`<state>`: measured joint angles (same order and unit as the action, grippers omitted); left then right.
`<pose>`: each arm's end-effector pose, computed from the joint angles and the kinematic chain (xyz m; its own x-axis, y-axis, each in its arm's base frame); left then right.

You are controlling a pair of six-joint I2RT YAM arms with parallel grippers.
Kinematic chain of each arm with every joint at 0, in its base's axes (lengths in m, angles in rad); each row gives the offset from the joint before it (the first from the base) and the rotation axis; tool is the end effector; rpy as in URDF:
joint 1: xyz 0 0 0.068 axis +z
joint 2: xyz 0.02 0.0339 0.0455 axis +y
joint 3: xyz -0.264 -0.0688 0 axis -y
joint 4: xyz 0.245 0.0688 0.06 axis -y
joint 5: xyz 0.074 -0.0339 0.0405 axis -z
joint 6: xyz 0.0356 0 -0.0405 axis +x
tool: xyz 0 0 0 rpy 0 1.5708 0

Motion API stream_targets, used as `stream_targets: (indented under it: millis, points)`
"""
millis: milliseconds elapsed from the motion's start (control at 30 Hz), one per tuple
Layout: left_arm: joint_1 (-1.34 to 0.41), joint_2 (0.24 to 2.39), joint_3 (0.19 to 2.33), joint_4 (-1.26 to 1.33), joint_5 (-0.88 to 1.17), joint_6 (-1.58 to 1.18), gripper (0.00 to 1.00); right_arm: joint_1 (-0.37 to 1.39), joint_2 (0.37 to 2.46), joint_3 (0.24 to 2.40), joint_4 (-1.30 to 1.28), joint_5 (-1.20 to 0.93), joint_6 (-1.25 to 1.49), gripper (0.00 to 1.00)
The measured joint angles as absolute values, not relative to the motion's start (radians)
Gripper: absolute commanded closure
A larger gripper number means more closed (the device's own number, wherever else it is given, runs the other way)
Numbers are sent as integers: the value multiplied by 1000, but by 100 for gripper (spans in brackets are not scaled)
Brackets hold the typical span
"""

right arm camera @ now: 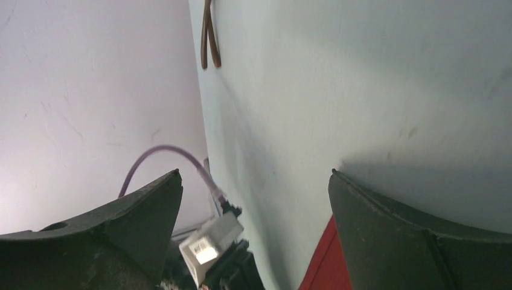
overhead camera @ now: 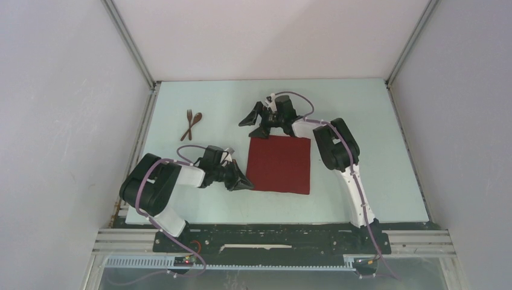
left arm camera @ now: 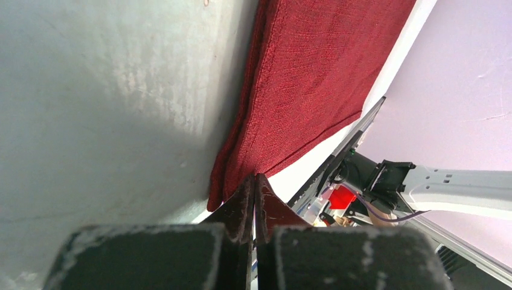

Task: Fold the napkin into a case and place the utensils inside
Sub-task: Smooth out the square-folded napkin at the center of the board, then pick up the top corner of the square-folded napkin from the center of the board.

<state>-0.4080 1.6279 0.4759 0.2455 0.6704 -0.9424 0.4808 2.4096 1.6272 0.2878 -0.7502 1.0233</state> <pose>0.2228 -0.1204 0.0974 -0.9608 -0.2753 0.0333 -0.1952 0.5862 -0.7863 0.4503 0.2622 0.1123 -0.9622 0.2026 -0.1818 -0.0937 0.3806 0.9200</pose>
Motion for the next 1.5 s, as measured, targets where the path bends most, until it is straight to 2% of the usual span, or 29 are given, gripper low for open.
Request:
stream_targets:
  millis: [133,233,400,433,533,633,667,767,867,967,1067,1200,1500]
  points:
    - [-408,1626,477,241,670,-941,98,469,2481,1757,236,-744,1019,1]
    - [-409,1618,488,215,661,-934,90,451,2531,1865,184,-744,1006,0]
    - [-410,1573,512,137,633,-923,59,396,2538,2040,-93,-734,859,0]
    - [-408,1551,521,115,632,-925,56,383,2518,2061,-174,-724,804,0]
    - [-393,1435,557,46,627,-918,51,361,2395,2056,-423,-654,627,4]
    - [-362,1278,599,-55,591,-886,45,370,2192,1953,-605,-489,456,11]
    - [-345,1215,608,-98,566,-867,37,392,2110,1894,-646,-422,411,15]
    - [-279,1011,623,-266,435,-810,31,554,1870,1713,-727,-211,311,27]
    - [-226,819,622,-430,258,-781,29,760,1774,1620,-746,-97,289,33]
    - [-211,654,625,-563,88,-772,29,903,1792,1585,-751,-38,301,33]
    - [-211,587,649,-665,-30,-767,29,958,1864,1593,-767,19,352,27]
    - [-211,582,664,-752,-135,-767,29,995,2018,1702,-837,102,494,31]
    - [-211,572,664,-816,-200,-767,29,1064,2167,1834,-958,155,689,56]
